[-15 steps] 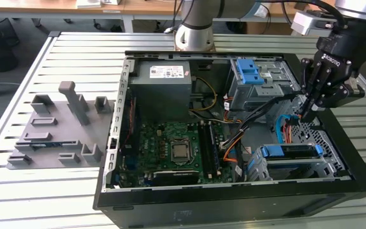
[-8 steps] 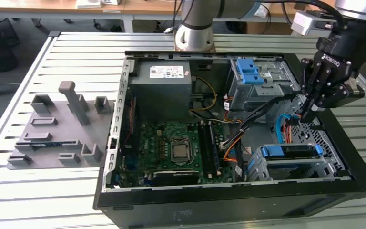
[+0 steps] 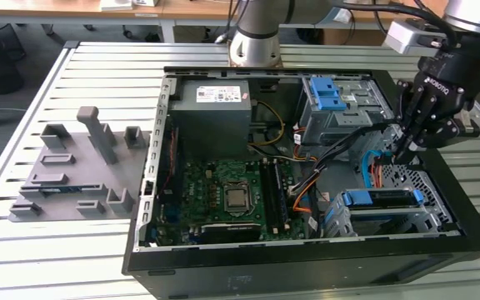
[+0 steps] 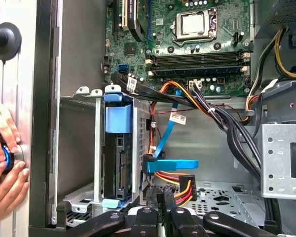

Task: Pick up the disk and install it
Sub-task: 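Insert the first disk wire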

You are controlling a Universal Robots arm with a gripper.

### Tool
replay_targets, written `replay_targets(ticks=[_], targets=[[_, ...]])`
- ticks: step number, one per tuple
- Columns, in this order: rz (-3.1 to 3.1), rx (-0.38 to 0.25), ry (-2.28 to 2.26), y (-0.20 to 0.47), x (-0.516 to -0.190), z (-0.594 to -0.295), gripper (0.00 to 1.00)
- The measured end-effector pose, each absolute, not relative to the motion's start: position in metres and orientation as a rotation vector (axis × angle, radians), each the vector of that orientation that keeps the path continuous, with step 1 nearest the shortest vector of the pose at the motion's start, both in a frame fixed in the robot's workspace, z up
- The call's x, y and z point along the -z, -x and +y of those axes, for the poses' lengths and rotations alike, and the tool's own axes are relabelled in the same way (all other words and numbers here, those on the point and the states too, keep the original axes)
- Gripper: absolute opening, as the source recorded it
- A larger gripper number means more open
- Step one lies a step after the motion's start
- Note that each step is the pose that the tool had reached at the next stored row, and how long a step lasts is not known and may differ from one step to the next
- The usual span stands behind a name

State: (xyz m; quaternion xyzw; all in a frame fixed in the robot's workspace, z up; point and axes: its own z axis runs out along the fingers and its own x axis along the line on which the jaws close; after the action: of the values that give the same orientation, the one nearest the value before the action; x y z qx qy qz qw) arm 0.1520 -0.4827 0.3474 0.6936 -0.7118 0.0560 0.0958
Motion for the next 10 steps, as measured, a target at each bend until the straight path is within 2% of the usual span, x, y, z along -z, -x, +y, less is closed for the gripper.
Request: replay_targets(ticks=[10], targets=[[-2.134, -0.118, -2.083, -0.147, -0.347, -0.499, 0.16]])
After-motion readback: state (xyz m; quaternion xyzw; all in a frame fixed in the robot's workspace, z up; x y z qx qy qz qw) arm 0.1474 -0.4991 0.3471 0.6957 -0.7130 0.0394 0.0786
